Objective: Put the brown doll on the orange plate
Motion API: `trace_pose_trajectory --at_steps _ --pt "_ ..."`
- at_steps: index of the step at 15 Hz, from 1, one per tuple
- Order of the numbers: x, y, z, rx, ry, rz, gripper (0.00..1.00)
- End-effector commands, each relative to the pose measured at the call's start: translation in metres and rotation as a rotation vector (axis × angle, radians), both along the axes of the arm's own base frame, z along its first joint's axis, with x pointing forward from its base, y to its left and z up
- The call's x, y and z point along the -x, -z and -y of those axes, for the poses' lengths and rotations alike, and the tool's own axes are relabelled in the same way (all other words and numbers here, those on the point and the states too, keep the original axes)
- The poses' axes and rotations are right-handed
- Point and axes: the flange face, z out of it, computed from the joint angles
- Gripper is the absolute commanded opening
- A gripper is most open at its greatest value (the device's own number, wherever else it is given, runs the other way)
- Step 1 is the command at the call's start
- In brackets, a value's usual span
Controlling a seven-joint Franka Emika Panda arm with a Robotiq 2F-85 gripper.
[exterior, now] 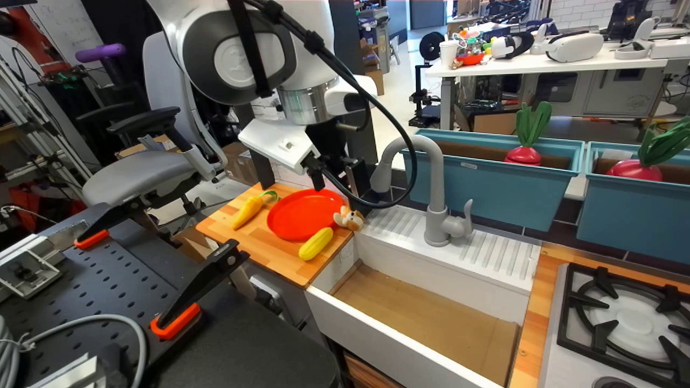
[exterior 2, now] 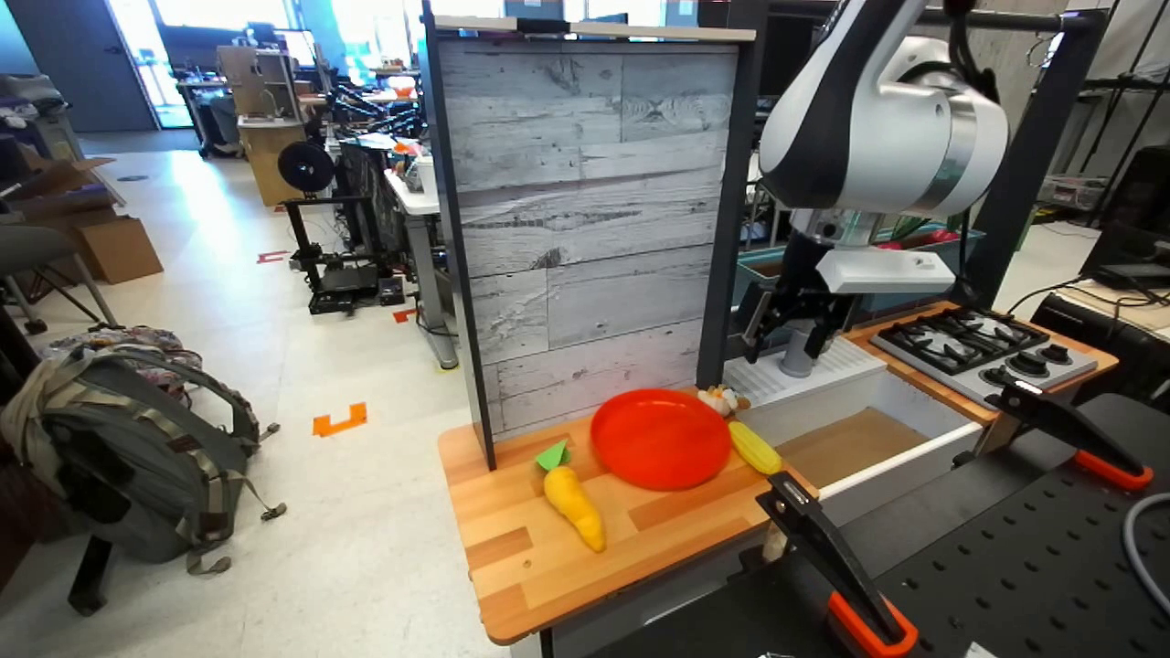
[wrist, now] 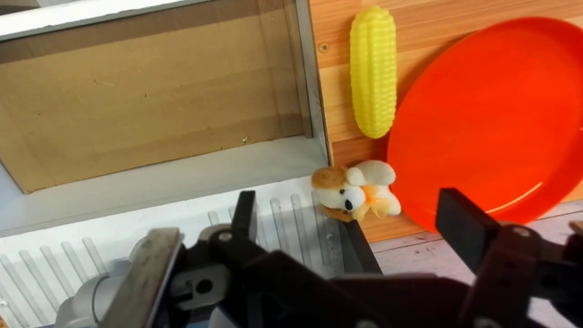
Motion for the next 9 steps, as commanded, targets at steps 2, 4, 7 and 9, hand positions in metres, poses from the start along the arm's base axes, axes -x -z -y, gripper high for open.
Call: trace_pose_trajectory --at_steps 2,4,7,9 --pt "-0.012 0.024 -0.011 0.058 -0.014 0.0 1.0" --pt "-0.017 0.031 -0.014 0.068 -0.013 -0.008 1.0" --pt "-0.024 0.041 -0.017 0.08 -0.013 -0.007 1.0" --pt "-0.029 0.047 -0.02 0.083 -0.018 -0.005 1.0"
